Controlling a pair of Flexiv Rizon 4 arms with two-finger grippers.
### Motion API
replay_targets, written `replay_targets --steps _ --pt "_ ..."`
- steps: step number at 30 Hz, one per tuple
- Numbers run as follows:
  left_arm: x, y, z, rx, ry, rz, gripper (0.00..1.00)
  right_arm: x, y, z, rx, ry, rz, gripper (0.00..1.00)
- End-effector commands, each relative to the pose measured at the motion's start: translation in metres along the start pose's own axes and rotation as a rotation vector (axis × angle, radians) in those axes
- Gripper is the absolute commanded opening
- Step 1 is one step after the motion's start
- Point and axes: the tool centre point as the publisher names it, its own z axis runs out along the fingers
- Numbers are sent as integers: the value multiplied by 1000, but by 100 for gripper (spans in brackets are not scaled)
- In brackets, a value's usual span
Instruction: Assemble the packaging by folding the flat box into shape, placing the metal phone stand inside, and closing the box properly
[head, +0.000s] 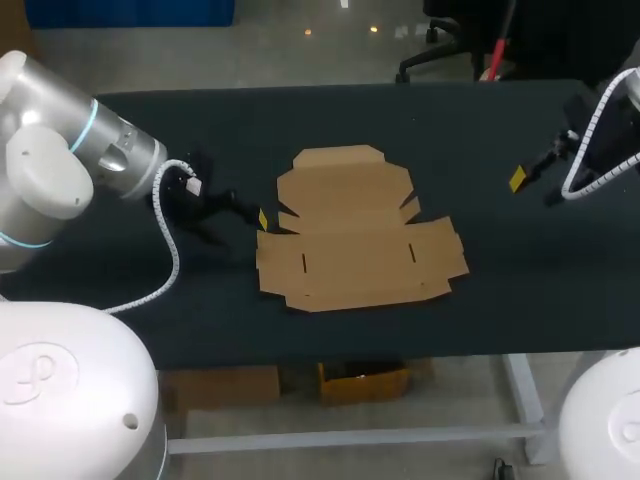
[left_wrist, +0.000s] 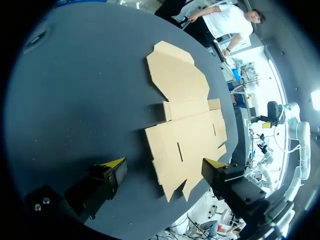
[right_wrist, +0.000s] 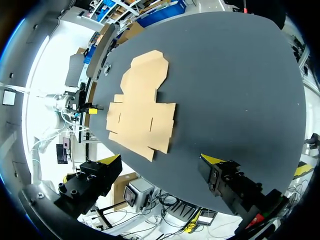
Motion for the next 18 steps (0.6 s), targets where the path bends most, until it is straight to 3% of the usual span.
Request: replay_targets --steps 1,2,4,6,8,11,15,18 --pt "-4 -4 11 -7 12 2 99 2 -7 1 -16 -2 -1 100" --pt "-5 -4 13 -7 12 3 94 1 -7 1 -16 -1 0 100" --pt "-7 -5 17 -10 9 3 69 1 -7 0 -16 -1 0 100" --pt "-9 -6 21 -16 10 0 70 2 -8 -1 -18 -1 -1 100" --pt "-11 -8 26 -24 9 -8 62 2 -9 -1 -20 -1 -2 100" --pt "-14 -11 32 -40 17 -20 61 2 -9 -1 -20 -2 -4 100" --pt "-16 -14 37 -54 38 -23 49 2 -9 -1 -20 -2 -5 100" --pt "-15 -13 41 -61 52 -21 49 2 -9 -1 -22 -1 -3 100"
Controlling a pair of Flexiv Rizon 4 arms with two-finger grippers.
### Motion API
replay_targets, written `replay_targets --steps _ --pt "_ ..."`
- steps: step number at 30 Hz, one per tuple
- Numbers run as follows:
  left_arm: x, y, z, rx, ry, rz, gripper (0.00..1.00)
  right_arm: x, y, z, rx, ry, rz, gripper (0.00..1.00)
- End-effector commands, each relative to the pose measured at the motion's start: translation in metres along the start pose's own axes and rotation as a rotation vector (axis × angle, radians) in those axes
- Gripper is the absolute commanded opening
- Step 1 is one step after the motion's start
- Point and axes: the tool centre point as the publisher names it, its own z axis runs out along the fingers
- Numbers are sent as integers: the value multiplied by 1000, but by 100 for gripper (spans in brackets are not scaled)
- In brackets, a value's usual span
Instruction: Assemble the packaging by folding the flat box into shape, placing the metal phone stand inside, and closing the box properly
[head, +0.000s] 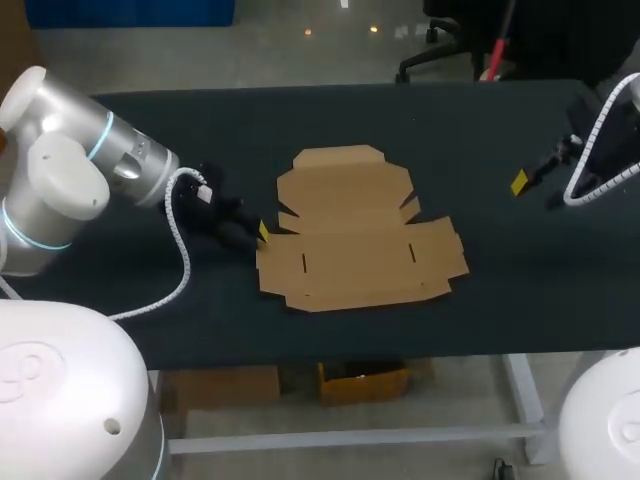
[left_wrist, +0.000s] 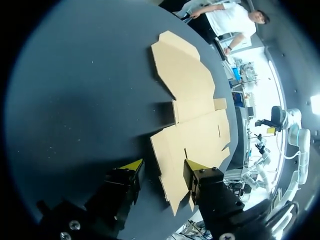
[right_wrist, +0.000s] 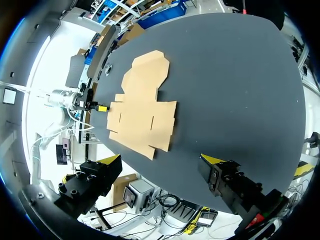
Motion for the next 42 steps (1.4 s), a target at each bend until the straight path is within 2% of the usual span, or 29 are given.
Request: replay_targets --steps 1,4,7,10,15,20,42 --pt "-3 -6 9 -24 14 2 49 0 -3 -1 -6 0 1 100" --pt "-3 -6 14 -35 17 5 45 -1 -3 -1 -5 1 4 100" --pt "-3 -5 16 -44 17 5 36 -2 -3 0 -4 2 6 100" --pt "-3 -3 18 -59 18 5 37 -2 -4 0 -4 2 8 100" --pt "0 -1 20 -73 25 3 29 -3 -4 0 -3 4 12 100" --pt "0 1 22 -102 43 8 0 -4 -4 0 -3 5 14 100" --pt "6 7 17 -111 31 35 0 -1 -3 2 7 2 15 100"
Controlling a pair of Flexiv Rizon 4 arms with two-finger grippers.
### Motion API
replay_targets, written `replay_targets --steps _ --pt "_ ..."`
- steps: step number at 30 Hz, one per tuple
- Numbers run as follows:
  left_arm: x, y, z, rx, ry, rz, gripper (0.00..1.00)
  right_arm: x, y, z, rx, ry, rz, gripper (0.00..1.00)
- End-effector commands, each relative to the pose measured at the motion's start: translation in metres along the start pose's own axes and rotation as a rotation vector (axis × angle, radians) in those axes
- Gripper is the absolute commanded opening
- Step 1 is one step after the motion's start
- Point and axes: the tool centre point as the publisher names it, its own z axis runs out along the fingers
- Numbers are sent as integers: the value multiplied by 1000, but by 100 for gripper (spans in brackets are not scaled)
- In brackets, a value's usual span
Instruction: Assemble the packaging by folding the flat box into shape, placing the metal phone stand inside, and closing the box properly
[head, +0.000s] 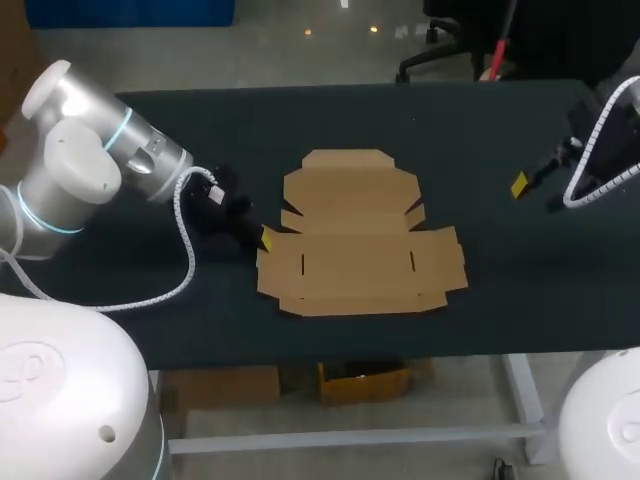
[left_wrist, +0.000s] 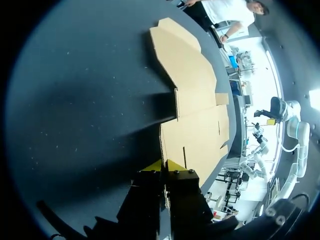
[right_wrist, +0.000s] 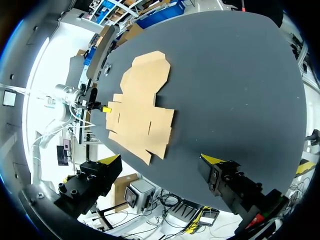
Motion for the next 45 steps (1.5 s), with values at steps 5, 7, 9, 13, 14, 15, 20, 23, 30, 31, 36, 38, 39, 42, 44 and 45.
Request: replay_targets --steps 5,7,9,13,14,15,20,23,30,31,36,38,39,42,44,45 --pt "-2 0 0 -3 -1 -6 0 2 0 0 2 -2 0 100" --pt "-2 0 -1 -2 -3 -5 44 2 0 0 2 -1 0 100" --pt "-2 0 -1 -1 -4 -3 59 1 0 0 2 -1 1 100" --pt "-1 -1 -2 3 -6 1 94 1 0 -1 1 -1 1 100" --pt "-1 -2 -2 4 -6 0 90 1 0 -1 0 -1 1 100" --pt "-1 -2 -3 4 -5 0 85 1 -1 -1 0 -1 1 100" --pt "-2 -2 -1 -3 -6 -3 36 1 -1 -1 -1 0 3 100" --pt "-2 -2 0 -7 -7 -3 4 1 -1 -1 -1 -1 3 100" --pt "-1 -4 -1 -12 -16 4 0 2 -2 -1 -2 -1 4 100" --pt "-1 -4 -1 -13 -18 5 0 2 -2 -1 -3 -1 4 100" --pt "-1 -6 -1 -17 -28 11 0 2 -3 -1 -4 -3 6 100" --pt "-2 -7 -1 -17 -30 9 0 3 -3 -1 -4 -3 6 100" --pt "-2 -7 -1 -17 -29 8 0 3 -3 -1 -3 -3 7 100" --pt "-3 -7 -2 -13 -26 6 0 3 -2 -1 -3 -4 6 100" --pt "-3 -7 -3 -10 -24 6 0 4 -1 0 -2 -5 5 100" --pt "-3 -7 -3 -9 -23 6 0 5 0 0 -2 -5 5 100"
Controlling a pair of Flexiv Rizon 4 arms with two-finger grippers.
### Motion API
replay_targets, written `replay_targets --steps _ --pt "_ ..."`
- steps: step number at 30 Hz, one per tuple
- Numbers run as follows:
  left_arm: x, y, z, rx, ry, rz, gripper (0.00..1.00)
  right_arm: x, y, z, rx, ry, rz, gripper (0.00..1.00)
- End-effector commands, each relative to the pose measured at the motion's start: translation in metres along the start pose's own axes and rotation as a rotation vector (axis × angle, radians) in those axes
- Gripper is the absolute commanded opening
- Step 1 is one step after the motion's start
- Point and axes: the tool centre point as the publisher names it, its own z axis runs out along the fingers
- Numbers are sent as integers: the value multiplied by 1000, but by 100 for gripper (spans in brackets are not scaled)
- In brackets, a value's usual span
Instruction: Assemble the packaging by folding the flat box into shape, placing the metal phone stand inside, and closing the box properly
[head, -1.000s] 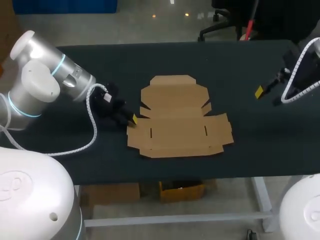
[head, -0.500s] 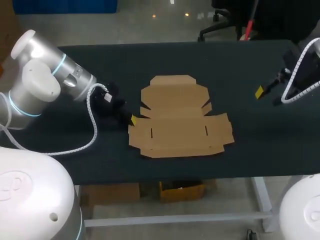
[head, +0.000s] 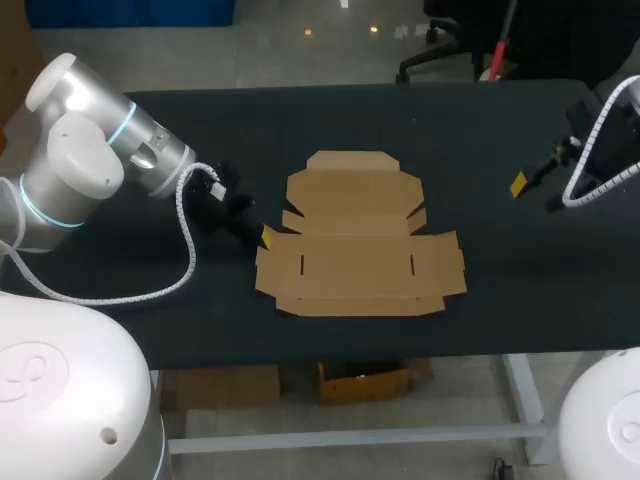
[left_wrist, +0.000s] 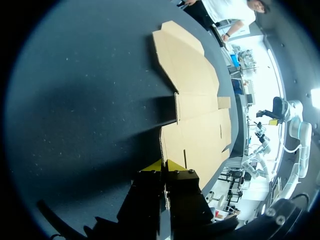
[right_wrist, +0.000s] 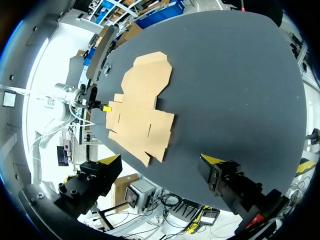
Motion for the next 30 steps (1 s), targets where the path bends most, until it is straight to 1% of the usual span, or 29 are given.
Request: replay_targets --steps 1,14,15,16,17,18,19,20,23,30 --pt "-1 -1 -2 -2 1 0 0 3 0 0 -1 -5 -1 100" --pt "-2 1 -1 3 6 -9 0 2 2 1 3 -4 -2 100" --pt "-2 1 -1 3 6 -9 7 2 2 1 3 -4 -1 100" --pt "-2 1 -1 3 6 -9 38 2 2 0 3 -4 -1 100" --pt "-2 2 -1 5 5 -10 51 2 2 1 3 -4 -1 100" --pt "-2 2 -3 9 4 -11 75 2 2 0 3 -4 -1 100" --pt "-1 2 -4 17 3 -12 95 2 2 0 3 -4 -2 100" --pt "-1 1 -6 27 -4 -14 100 2 2 0 3 -4 -2 100" --pt "1 1 -17 63 -17 -18 100 3 3 0 5 -5 -3 100" --pt "11 1 -51 152 -57 -13 100 1 9 3 10 -9 -4 100"
